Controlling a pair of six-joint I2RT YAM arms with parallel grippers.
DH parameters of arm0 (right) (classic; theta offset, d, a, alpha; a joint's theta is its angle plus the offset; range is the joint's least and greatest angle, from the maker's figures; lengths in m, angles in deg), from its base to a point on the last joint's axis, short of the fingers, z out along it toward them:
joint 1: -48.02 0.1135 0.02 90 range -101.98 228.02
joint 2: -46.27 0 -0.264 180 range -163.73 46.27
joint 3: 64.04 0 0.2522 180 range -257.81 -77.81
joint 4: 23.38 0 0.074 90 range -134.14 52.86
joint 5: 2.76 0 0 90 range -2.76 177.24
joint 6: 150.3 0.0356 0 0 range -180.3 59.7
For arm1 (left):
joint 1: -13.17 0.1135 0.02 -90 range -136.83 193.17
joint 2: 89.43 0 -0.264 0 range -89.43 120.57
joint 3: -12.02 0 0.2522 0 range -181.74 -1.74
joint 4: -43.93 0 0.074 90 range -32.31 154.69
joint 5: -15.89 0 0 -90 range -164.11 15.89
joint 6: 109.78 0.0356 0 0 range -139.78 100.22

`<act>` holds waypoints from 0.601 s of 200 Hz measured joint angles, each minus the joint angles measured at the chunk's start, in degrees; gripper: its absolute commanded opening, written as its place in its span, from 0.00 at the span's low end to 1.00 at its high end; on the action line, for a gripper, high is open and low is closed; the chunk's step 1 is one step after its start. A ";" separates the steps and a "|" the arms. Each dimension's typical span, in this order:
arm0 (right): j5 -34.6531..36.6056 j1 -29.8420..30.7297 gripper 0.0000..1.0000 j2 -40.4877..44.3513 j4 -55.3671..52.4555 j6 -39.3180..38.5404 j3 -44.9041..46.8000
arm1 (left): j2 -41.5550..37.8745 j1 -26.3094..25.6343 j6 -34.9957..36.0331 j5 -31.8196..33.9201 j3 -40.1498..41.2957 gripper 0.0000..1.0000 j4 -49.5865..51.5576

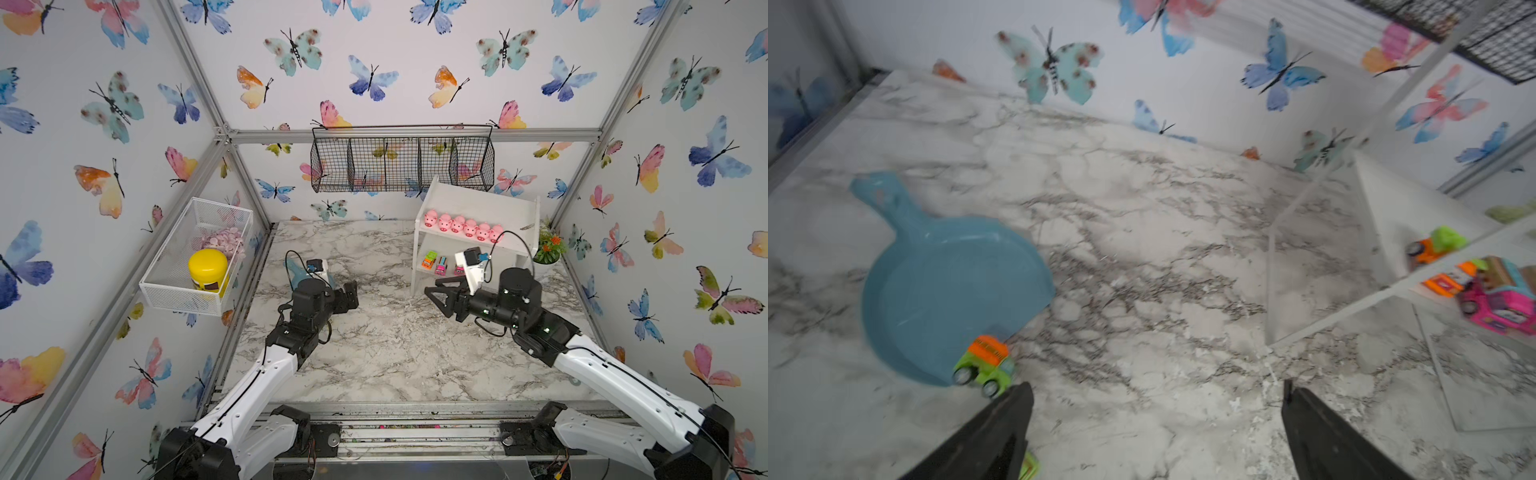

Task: Organize plastic toys on shelves
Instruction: Move the plastic toy to the center of the board.

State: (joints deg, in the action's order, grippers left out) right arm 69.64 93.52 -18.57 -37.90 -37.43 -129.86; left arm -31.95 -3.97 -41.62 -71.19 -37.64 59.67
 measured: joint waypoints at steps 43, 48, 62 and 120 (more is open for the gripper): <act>3.78 8.20 0.57 -14.78 -5.20 -2.51 -4.90 | 2.73 8.22 -3.72 -2.49 2.25 0.91 7.02; 3.93 8.33 0.57 -15.78 -5.20 -2.58 -4.96 | 3.48 9.16 -4.20 -2.51 2.34 0.90 7.39; 4.28 8.37 0.57 -18.18 -5.14 -2.62 -4.98 | 5.70 11.17 -5.84 -2.14 2.62 0.85 8.24; 3.87 8.35 0.57 -21.70 -4.33 -2.99 -5.14 | 21.79 11.87 -13.00 -0.81 -3.85 0.68 10.82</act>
State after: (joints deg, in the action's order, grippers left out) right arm 73.50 101.87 -40.28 -42.22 -40.42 -134.99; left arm -10.16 7.89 -54.63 -72.00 -41.49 70.49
